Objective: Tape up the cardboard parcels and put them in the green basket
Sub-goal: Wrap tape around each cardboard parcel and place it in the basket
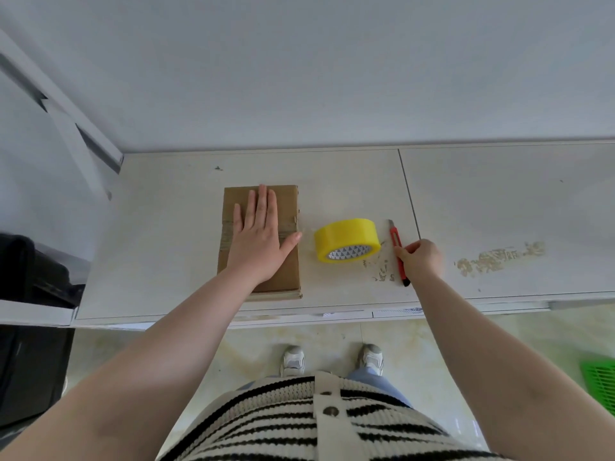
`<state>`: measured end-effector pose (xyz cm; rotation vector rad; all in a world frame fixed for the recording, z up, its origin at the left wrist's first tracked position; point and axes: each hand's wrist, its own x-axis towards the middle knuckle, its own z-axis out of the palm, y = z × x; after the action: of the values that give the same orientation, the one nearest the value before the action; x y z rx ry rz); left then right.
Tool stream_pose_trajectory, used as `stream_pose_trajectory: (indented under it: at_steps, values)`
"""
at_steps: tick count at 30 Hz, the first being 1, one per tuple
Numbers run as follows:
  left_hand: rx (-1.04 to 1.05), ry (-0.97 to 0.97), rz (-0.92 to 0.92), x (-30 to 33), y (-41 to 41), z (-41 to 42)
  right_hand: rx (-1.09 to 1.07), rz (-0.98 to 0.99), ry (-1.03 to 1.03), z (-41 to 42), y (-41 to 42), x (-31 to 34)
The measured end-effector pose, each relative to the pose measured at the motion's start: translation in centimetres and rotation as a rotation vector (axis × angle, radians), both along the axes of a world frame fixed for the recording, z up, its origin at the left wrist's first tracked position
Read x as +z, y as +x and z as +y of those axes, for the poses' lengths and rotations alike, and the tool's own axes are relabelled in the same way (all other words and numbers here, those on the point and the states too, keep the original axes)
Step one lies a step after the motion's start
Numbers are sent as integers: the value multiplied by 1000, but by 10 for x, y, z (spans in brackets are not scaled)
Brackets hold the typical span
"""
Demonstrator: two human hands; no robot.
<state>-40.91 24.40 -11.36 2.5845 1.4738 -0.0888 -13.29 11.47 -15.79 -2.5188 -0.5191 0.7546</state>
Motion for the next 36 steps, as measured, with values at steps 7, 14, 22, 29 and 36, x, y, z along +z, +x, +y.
stream_pose_trajectory:
  at_steps: [7,14,22,29,36]
  values:
    - [-4,33,-29,-3,-2,-1,424,-72,468,57,-34,64]
    - [-2,22,-38,-2,-2,0,1163,102,-187,110,-86,99]
    - [-14,12,-51,-2,-2,0,1095,118,-141,97,-85,104]
    - [-56,65,29,13,1,-6,585,272,164,38,-60,114]
    - [-100,-223,-784,60,43,-55,209,510,530,9,-80,127]
